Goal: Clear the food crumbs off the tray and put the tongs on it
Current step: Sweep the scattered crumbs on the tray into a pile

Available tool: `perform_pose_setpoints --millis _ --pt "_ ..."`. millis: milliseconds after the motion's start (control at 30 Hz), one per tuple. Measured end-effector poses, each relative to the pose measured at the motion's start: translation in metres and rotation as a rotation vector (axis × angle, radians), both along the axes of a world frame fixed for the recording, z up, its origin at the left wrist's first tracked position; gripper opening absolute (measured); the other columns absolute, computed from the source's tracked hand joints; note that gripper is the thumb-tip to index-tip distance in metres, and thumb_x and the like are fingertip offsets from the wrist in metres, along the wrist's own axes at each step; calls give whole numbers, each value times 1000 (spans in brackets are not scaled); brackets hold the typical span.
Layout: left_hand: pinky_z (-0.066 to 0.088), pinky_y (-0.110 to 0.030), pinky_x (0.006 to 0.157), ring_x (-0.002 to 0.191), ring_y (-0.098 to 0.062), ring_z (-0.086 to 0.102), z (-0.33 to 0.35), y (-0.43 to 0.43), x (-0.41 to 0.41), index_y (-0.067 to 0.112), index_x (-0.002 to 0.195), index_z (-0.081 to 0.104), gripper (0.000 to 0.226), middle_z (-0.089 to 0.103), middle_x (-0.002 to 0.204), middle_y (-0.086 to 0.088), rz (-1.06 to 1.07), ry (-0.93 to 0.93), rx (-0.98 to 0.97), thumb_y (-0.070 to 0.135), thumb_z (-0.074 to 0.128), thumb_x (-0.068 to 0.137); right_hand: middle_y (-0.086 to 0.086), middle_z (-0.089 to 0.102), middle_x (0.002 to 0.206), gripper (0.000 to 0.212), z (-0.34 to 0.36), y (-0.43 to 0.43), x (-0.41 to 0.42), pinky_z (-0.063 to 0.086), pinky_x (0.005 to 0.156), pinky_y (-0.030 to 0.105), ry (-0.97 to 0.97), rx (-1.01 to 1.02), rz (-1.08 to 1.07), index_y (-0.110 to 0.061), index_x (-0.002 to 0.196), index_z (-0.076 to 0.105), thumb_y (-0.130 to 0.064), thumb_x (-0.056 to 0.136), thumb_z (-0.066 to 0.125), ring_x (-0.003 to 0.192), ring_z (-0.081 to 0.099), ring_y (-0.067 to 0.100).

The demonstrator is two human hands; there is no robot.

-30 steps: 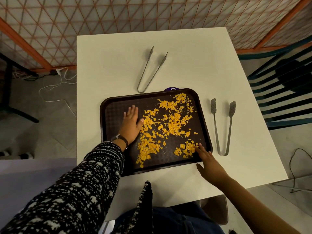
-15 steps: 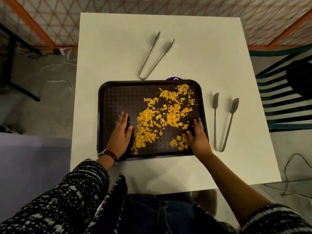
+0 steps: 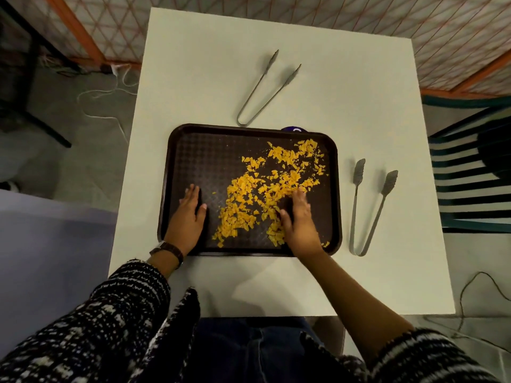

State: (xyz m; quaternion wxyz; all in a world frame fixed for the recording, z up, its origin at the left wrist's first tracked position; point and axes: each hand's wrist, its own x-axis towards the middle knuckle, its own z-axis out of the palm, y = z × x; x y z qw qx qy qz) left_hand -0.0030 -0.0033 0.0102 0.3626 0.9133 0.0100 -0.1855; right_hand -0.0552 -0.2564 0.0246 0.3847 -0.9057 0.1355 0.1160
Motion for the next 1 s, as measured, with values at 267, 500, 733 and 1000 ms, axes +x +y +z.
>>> perform_pose_setpoints --millis 267,500,733,1000 --pt "20 -34 117 143 -22 20 11 3 5 10 146 21 51 23 154 -11 12 19 2 21 35 99 8 -5 159 67 -15 -38 23 -3 118 36 132 -194 -75 -11 149 1 -38 98 35 145 -9 21" --pt "20 -31 114 143 -18 19 11 1 2 12 146 21 51 23 154 -9 14 -4 11 21 36 98 0 -9 158 67 -14 19 4 -7 116 31 91 -67 212 -17 149 -2 -37 98 36 143 -14 14" --pt "20 -36 117 143 -21 18 9 5 3 11 145 22 50 22 154 -9 -12 13 7 20 37 98 -1 -5 159 64 -5 -11 24 5 117 41 77 -4 -85 -20 150 5 -36 97 39 144 -7 20" --pt "19 -33 117 143 -18 19 8 8 5 9 145 24 50 23 154 -8 -25 21 3 19 38 98 7 -8 158 67 -13 -22 45 -6 118 34 107 -142 -67 -10 149 -1 -38 99 34 145 -11 19"
